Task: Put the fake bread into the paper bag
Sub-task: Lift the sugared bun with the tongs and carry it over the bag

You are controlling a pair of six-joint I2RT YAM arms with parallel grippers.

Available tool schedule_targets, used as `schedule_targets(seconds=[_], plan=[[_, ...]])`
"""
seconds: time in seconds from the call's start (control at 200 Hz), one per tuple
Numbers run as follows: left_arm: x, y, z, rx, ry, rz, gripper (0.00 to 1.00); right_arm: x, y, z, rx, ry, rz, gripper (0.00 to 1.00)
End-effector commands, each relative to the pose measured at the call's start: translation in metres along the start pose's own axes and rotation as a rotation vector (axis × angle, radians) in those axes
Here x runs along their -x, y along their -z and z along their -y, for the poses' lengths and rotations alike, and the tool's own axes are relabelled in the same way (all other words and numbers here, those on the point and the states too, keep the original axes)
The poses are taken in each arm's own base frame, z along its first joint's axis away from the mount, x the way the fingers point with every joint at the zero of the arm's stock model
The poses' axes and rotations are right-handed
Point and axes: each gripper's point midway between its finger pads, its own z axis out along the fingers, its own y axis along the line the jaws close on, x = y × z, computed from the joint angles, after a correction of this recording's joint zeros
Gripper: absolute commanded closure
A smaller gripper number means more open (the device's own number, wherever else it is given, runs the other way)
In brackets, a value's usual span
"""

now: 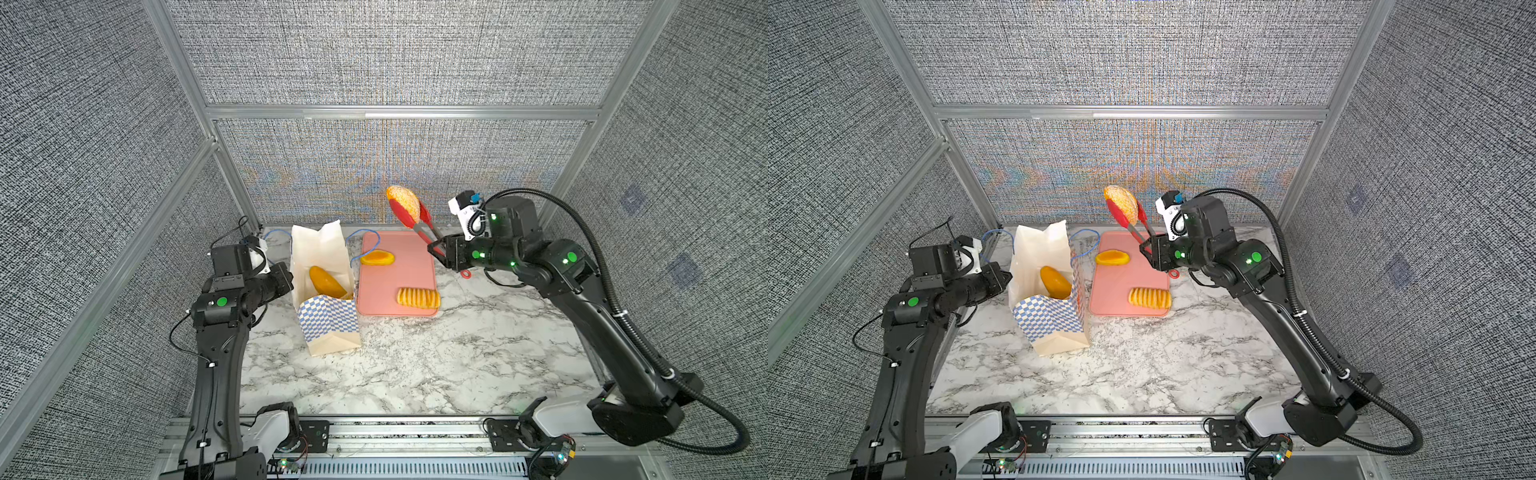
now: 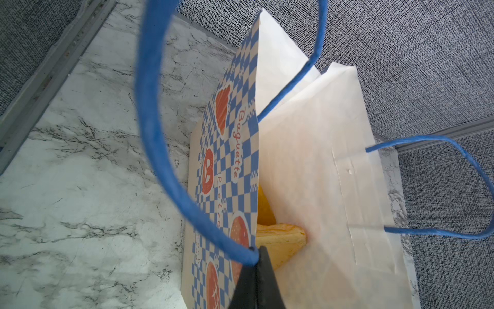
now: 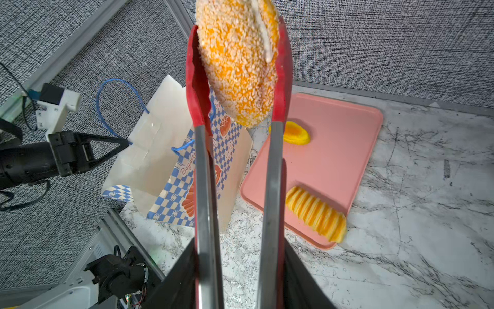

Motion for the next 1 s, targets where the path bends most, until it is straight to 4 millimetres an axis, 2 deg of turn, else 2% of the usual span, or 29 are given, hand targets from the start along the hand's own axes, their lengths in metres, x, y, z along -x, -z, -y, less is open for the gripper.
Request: schedule_targets(seconds=[0.0, 0.545, 0.99], plan=[[0.003, 0.001, 0.002, -0.011, -0.001, 0.015, 1.0, 0.013, 0.003, -0.013, 0.031, 0.016, 0.05, 0.54], [0.002, 0.002, 0.002, -0.007, -0.001, 0.014, 1.0, 0.01, -0.005, -0.067, 0.103, 0.125, 0.025, 0.54], [0.001, 0.001, 0.001, -0.005, 0.001, 0.014, 1.0, -0.005, -0.027, -0.108, 0.098, 0.256, -0.032, 0.54]])
